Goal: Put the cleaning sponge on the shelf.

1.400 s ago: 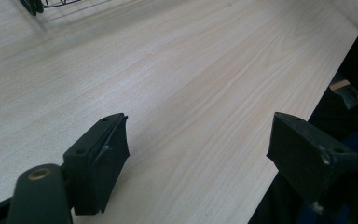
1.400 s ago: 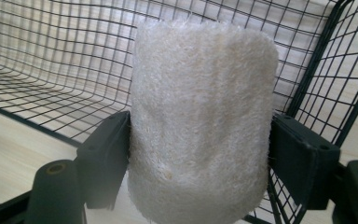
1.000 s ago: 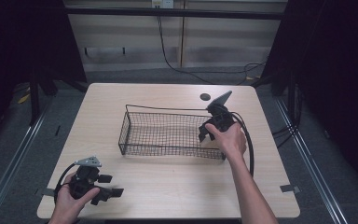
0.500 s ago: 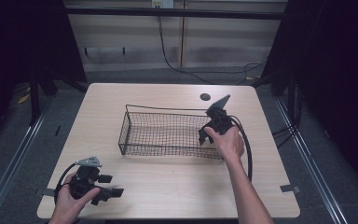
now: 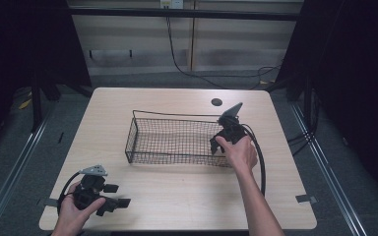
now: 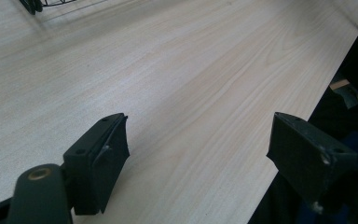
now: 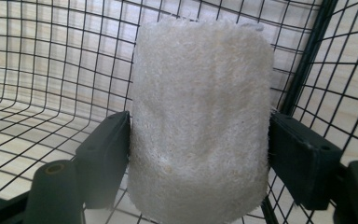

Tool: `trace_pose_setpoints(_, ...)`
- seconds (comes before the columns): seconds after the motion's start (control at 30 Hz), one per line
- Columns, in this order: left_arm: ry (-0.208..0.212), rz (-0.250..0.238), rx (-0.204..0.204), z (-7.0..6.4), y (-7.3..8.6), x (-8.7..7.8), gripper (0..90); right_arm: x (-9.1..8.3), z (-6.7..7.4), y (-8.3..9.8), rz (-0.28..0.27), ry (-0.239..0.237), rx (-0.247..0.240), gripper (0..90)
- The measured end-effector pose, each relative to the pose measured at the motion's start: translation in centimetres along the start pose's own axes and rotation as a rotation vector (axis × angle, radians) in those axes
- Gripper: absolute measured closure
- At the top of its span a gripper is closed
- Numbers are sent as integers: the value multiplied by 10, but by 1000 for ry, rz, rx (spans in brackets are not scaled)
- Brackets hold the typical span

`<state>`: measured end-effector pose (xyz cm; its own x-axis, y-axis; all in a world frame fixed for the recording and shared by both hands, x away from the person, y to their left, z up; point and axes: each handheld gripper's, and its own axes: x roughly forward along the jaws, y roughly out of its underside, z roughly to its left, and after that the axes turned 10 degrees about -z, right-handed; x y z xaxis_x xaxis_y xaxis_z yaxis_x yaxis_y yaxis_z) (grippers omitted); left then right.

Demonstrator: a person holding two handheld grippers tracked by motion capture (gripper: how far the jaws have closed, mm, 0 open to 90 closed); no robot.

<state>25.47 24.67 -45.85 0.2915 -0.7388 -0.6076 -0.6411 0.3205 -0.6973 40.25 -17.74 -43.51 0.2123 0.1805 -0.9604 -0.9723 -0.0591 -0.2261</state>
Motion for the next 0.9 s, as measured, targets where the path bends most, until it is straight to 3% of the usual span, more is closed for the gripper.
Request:
trace_pose_setpoints(0.23,0,5,0,0,0,0,197,3,2,0,16,14,-11,232)
trace_pose_setpoints(0.47,0,3,0,0,0,0,197,2,1,-1,27,-11,-18,198)
trace_pose_setpoints(0.9,-1,4,-1,0,0,0,197,-18,2,-1,-34,-54,-62,151)
